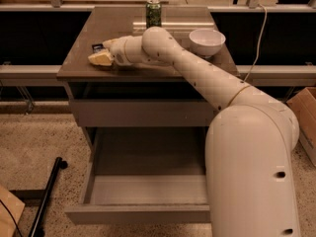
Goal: Place rxbar blueberry into middle drawer
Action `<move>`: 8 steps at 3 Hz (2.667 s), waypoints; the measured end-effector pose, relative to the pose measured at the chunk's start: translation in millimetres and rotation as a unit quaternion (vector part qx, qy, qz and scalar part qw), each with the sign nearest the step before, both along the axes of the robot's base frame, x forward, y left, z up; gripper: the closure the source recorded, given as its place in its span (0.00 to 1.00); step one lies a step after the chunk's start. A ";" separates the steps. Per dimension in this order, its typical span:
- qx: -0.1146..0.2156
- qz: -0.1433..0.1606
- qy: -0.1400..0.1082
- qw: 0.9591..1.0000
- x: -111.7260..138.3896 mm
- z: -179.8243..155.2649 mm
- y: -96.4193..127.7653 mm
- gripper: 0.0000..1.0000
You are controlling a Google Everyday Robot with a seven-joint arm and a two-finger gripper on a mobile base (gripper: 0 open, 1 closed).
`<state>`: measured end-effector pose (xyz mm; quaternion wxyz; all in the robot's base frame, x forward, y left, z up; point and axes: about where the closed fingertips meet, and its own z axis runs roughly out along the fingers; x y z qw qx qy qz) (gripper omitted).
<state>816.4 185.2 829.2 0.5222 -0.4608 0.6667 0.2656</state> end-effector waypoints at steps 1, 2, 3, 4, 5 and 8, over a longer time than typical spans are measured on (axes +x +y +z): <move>0.004 -0.002 0.003 1.000 0.0 -3.5 1.0 0.73; 0.006 -0.002 0.004 1.000 -0.9 -4.5 1.0 0.96; 0.006 -0.002 0.004 1.000 -0.9 -3.8 1.0 1.00; 0.006 -0.002 0.004 1.000 -0.9 -3.5 1.0 1.00; 0.006 -0.002 0.004 1.000 -0.9 -2.9 1.0 1.00; 0.006 -0.002 0.004 1.000 -0.9 -2.2 1.0 1.00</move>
Offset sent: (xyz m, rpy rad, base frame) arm -0.0008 -0.0059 -0.0040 0.0196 0.0087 -0.0181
